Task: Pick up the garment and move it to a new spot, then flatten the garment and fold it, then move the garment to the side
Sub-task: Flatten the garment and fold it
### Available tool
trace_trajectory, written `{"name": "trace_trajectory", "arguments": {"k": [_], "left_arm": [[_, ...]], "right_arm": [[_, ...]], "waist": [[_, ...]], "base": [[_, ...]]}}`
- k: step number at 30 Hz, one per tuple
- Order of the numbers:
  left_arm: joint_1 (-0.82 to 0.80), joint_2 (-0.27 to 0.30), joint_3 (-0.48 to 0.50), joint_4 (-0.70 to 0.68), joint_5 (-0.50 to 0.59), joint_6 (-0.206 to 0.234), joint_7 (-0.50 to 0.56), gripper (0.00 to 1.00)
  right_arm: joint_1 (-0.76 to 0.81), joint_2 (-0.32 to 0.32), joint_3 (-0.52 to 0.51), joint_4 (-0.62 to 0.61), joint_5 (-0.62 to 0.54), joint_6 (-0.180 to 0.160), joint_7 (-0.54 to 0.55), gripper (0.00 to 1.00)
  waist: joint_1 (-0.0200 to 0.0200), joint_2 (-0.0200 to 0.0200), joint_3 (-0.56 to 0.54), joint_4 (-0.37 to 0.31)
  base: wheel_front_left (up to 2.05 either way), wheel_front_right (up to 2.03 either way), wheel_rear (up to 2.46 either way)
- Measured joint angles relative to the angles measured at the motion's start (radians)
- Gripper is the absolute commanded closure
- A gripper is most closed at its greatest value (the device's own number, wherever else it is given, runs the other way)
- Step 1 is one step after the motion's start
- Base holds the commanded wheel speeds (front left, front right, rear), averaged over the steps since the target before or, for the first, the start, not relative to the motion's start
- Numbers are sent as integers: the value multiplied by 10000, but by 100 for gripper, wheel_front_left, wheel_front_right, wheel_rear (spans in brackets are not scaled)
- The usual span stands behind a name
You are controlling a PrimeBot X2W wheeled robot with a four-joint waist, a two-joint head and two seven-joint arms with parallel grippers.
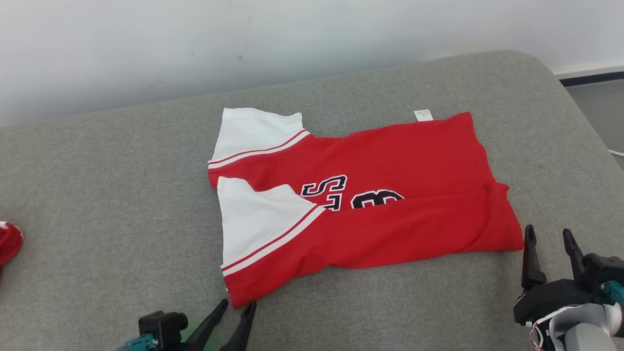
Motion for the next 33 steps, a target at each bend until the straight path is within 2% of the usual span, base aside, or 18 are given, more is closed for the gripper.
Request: {"name": "trace_trajectory", "arguments": {"k": [2,3,4,5,6,7,13,18,24,26,27,28,33], "left_arm": [[-70,-25,-13,54,-27,-8,6,0],[-96,-19,-35,92,-27,-42,8,6],[-143,-8,-42,128,-27,-73,-4,25],[-214,-2,-48,151,-27,-79,-25,53],[-270,19,-79,157,-13,-81,-63,73],[-302,58,-104,163,17,-84,-96,100],[-379,314,-347,98,48,-247,59,100],[-266,625,-349,-261,90,-221,128,100],[-245,901,-410,-723,288,-151,290,100],[-251,949,-433,-826,324,-121,349,100],[-254,961,-439,-863,332,-107,353,100],[-254,968,-453,-901,336,-81,362,100],[-207,1055,-522,-1057,353,-75,422,100]], "right_arm": [[-10,-42,63,107,48,0,0,0],[-25,-69,115,171,107,0,0,0],[-45,-96,188,238,123,0,0,0],[-66,-109,261,303,169,0,0,0],[-99,-121,305,395,236,0,0,0],[-138,-146,372,493,334,0,0,0],[-299,-374,857,1315,1099,0,0,0],[-722,-593,1406,2242,1896,0,0,0],[-1253,-968,1960,2945,2311,0,0,0],[-1339,-1001,2104,3116,2370,0,0,59],[-1372,-1020,2176,3173,2395,0,0,70],[-1402,-1043,2238,3214,2410,0,0,100],[-1376,-1170,2541,3382,2621,0,-2,100]], "waist": [[0,0,38,-58],[1,0,66,-74],[1,0,98,-85],[1,0,127,-94],[2,0,154,-98],[2,0,184,-95],[2,0,242,71],[3,1,283,254],[3,1,439,427],[3,1,499,470],[4,1,517,490],[4,1,528,507],[3,1,416,527]], "base": [[0,0,0],[0,0,0],[0,0,0],[0,0,0],[0,0,0],[0,0,0],[0,0,0],[0,0,0],[0,0,0],[0,0,0],[0,0,0],[0,0,0],[0,0,0]]}}
